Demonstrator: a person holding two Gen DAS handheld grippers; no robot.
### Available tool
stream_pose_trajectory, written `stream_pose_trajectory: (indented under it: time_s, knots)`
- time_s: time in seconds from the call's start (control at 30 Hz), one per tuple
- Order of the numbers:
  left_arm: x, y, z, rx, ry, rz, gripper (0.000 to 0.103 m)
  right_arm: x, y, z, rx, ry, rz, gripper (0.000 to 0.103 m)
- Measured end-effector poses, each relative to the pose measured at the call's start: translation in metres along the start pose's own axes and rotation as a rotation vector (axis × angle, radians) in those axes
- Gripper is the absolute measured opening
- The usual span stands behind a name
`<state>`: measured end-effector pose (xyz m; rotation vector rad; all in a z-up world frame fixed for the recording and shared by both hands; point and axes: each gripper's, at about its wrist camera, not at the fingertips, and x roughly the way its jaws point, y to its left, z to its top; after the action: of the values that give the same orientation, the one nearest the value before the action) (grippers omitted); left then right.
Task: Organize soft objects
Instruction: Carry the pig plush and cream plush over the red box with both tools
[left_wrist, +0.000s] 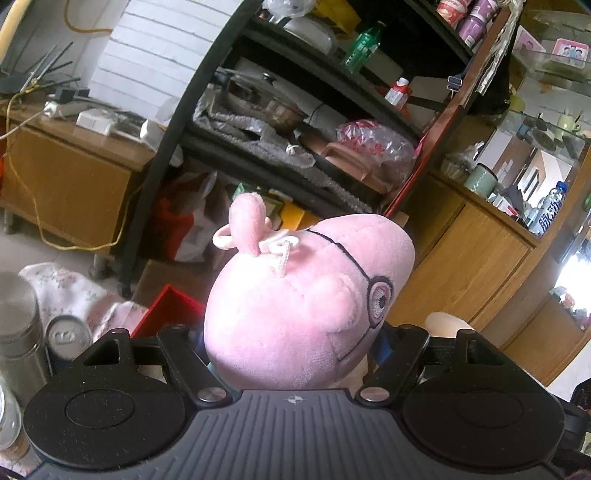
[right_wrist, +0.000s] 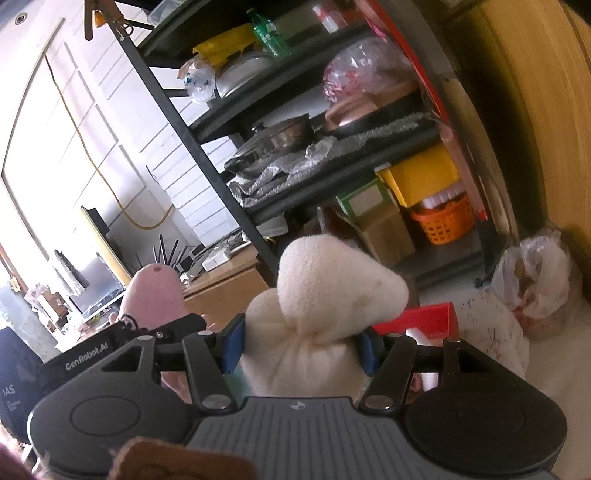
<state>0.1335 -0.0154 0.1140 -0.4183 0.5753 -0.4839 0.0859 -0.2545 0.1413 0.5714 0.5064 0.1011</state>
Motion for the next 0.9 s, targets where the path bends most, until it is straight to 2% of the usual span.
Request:
stream_pose_trajectory:
  time_s: [0.23,0.43,0.73,0.9]
  knots:
    - [0.017,0.006,0.01,-0.023,-0.016,0.004,0.075,0.012,0.007,0.009,-0.045,-0.036,-0.031,0.031]
    - [0.035,0.007,0.015,0.003,-0.021,0.049,0.075,0.028,0.006,0.013,-0.077,-0.038,-0.056,0.031]
    - [0.071,0.018,0.014,0.043,0.011,0.132,0.075,0.069,-0.006,0.011,-0.116,0.007,-0.119,0.031]
    - [0.088,0.021,0.01,0.099,0.028,0.189,0.075,0.094,-0.014,0.004,-0.141,0.037,-0.158,0.031]
